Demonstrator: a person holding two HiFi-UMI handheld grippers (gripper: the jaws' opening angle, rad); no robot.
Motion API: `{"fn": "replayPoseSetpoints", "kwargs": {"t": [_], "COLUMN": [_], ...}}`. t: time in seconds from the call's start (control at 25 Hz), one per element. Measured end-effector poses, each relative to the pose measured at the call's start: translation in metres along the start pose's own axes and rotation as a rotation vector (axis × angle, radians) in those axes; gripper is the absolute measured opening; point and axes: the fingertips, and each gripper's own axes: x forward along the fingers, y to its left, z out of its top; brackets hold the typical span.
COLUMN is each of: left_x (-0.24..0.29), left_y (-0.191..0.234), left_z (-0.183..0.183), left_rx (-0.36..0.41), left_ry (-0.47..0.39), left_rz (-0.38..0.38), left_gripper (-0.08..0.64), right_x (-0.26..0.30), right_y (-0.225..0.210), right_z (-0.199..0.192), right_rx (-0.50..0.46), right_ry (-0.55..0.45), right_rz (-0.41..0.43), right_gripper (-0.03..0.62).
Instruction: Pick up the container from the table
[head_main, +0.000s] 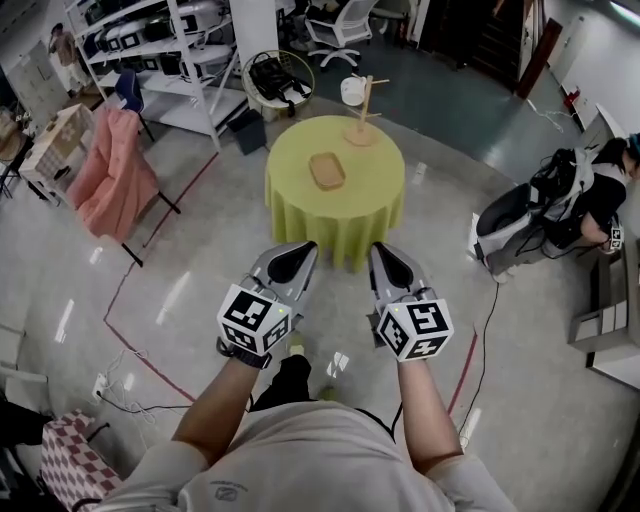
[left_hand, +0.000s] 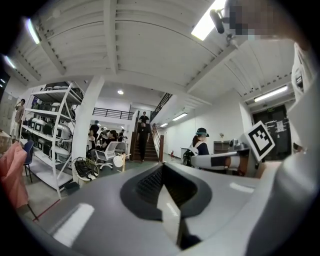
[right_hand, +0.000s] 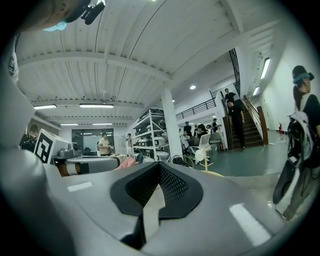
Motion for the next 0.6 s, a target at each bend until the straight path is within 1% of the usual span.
{"fn": "replayPoseSetpoints", "kwargs": {"t": [0.28, 0.6], "left_x": [0.057, 0.113], "left_y": [0.053, 0.123], "left_z": [-0.011, -0.026], "left_rx": [0.026, 0.039], "left_ry": [0.019, 0.062], "left_rz": [-0.046, -0.113], "left_gripper": [0.006, 0.006], "right_x": [0.071, 0.153], "right_y": [-0.026, -0.049], "right_z": [-0.001, -0.007], "right_rx": [0.004, 0.027], "right_ry": [0.007, 0.027], "right_rz": [-0.028, -0.098], "right_gripper": [0.009, 0.009]}}
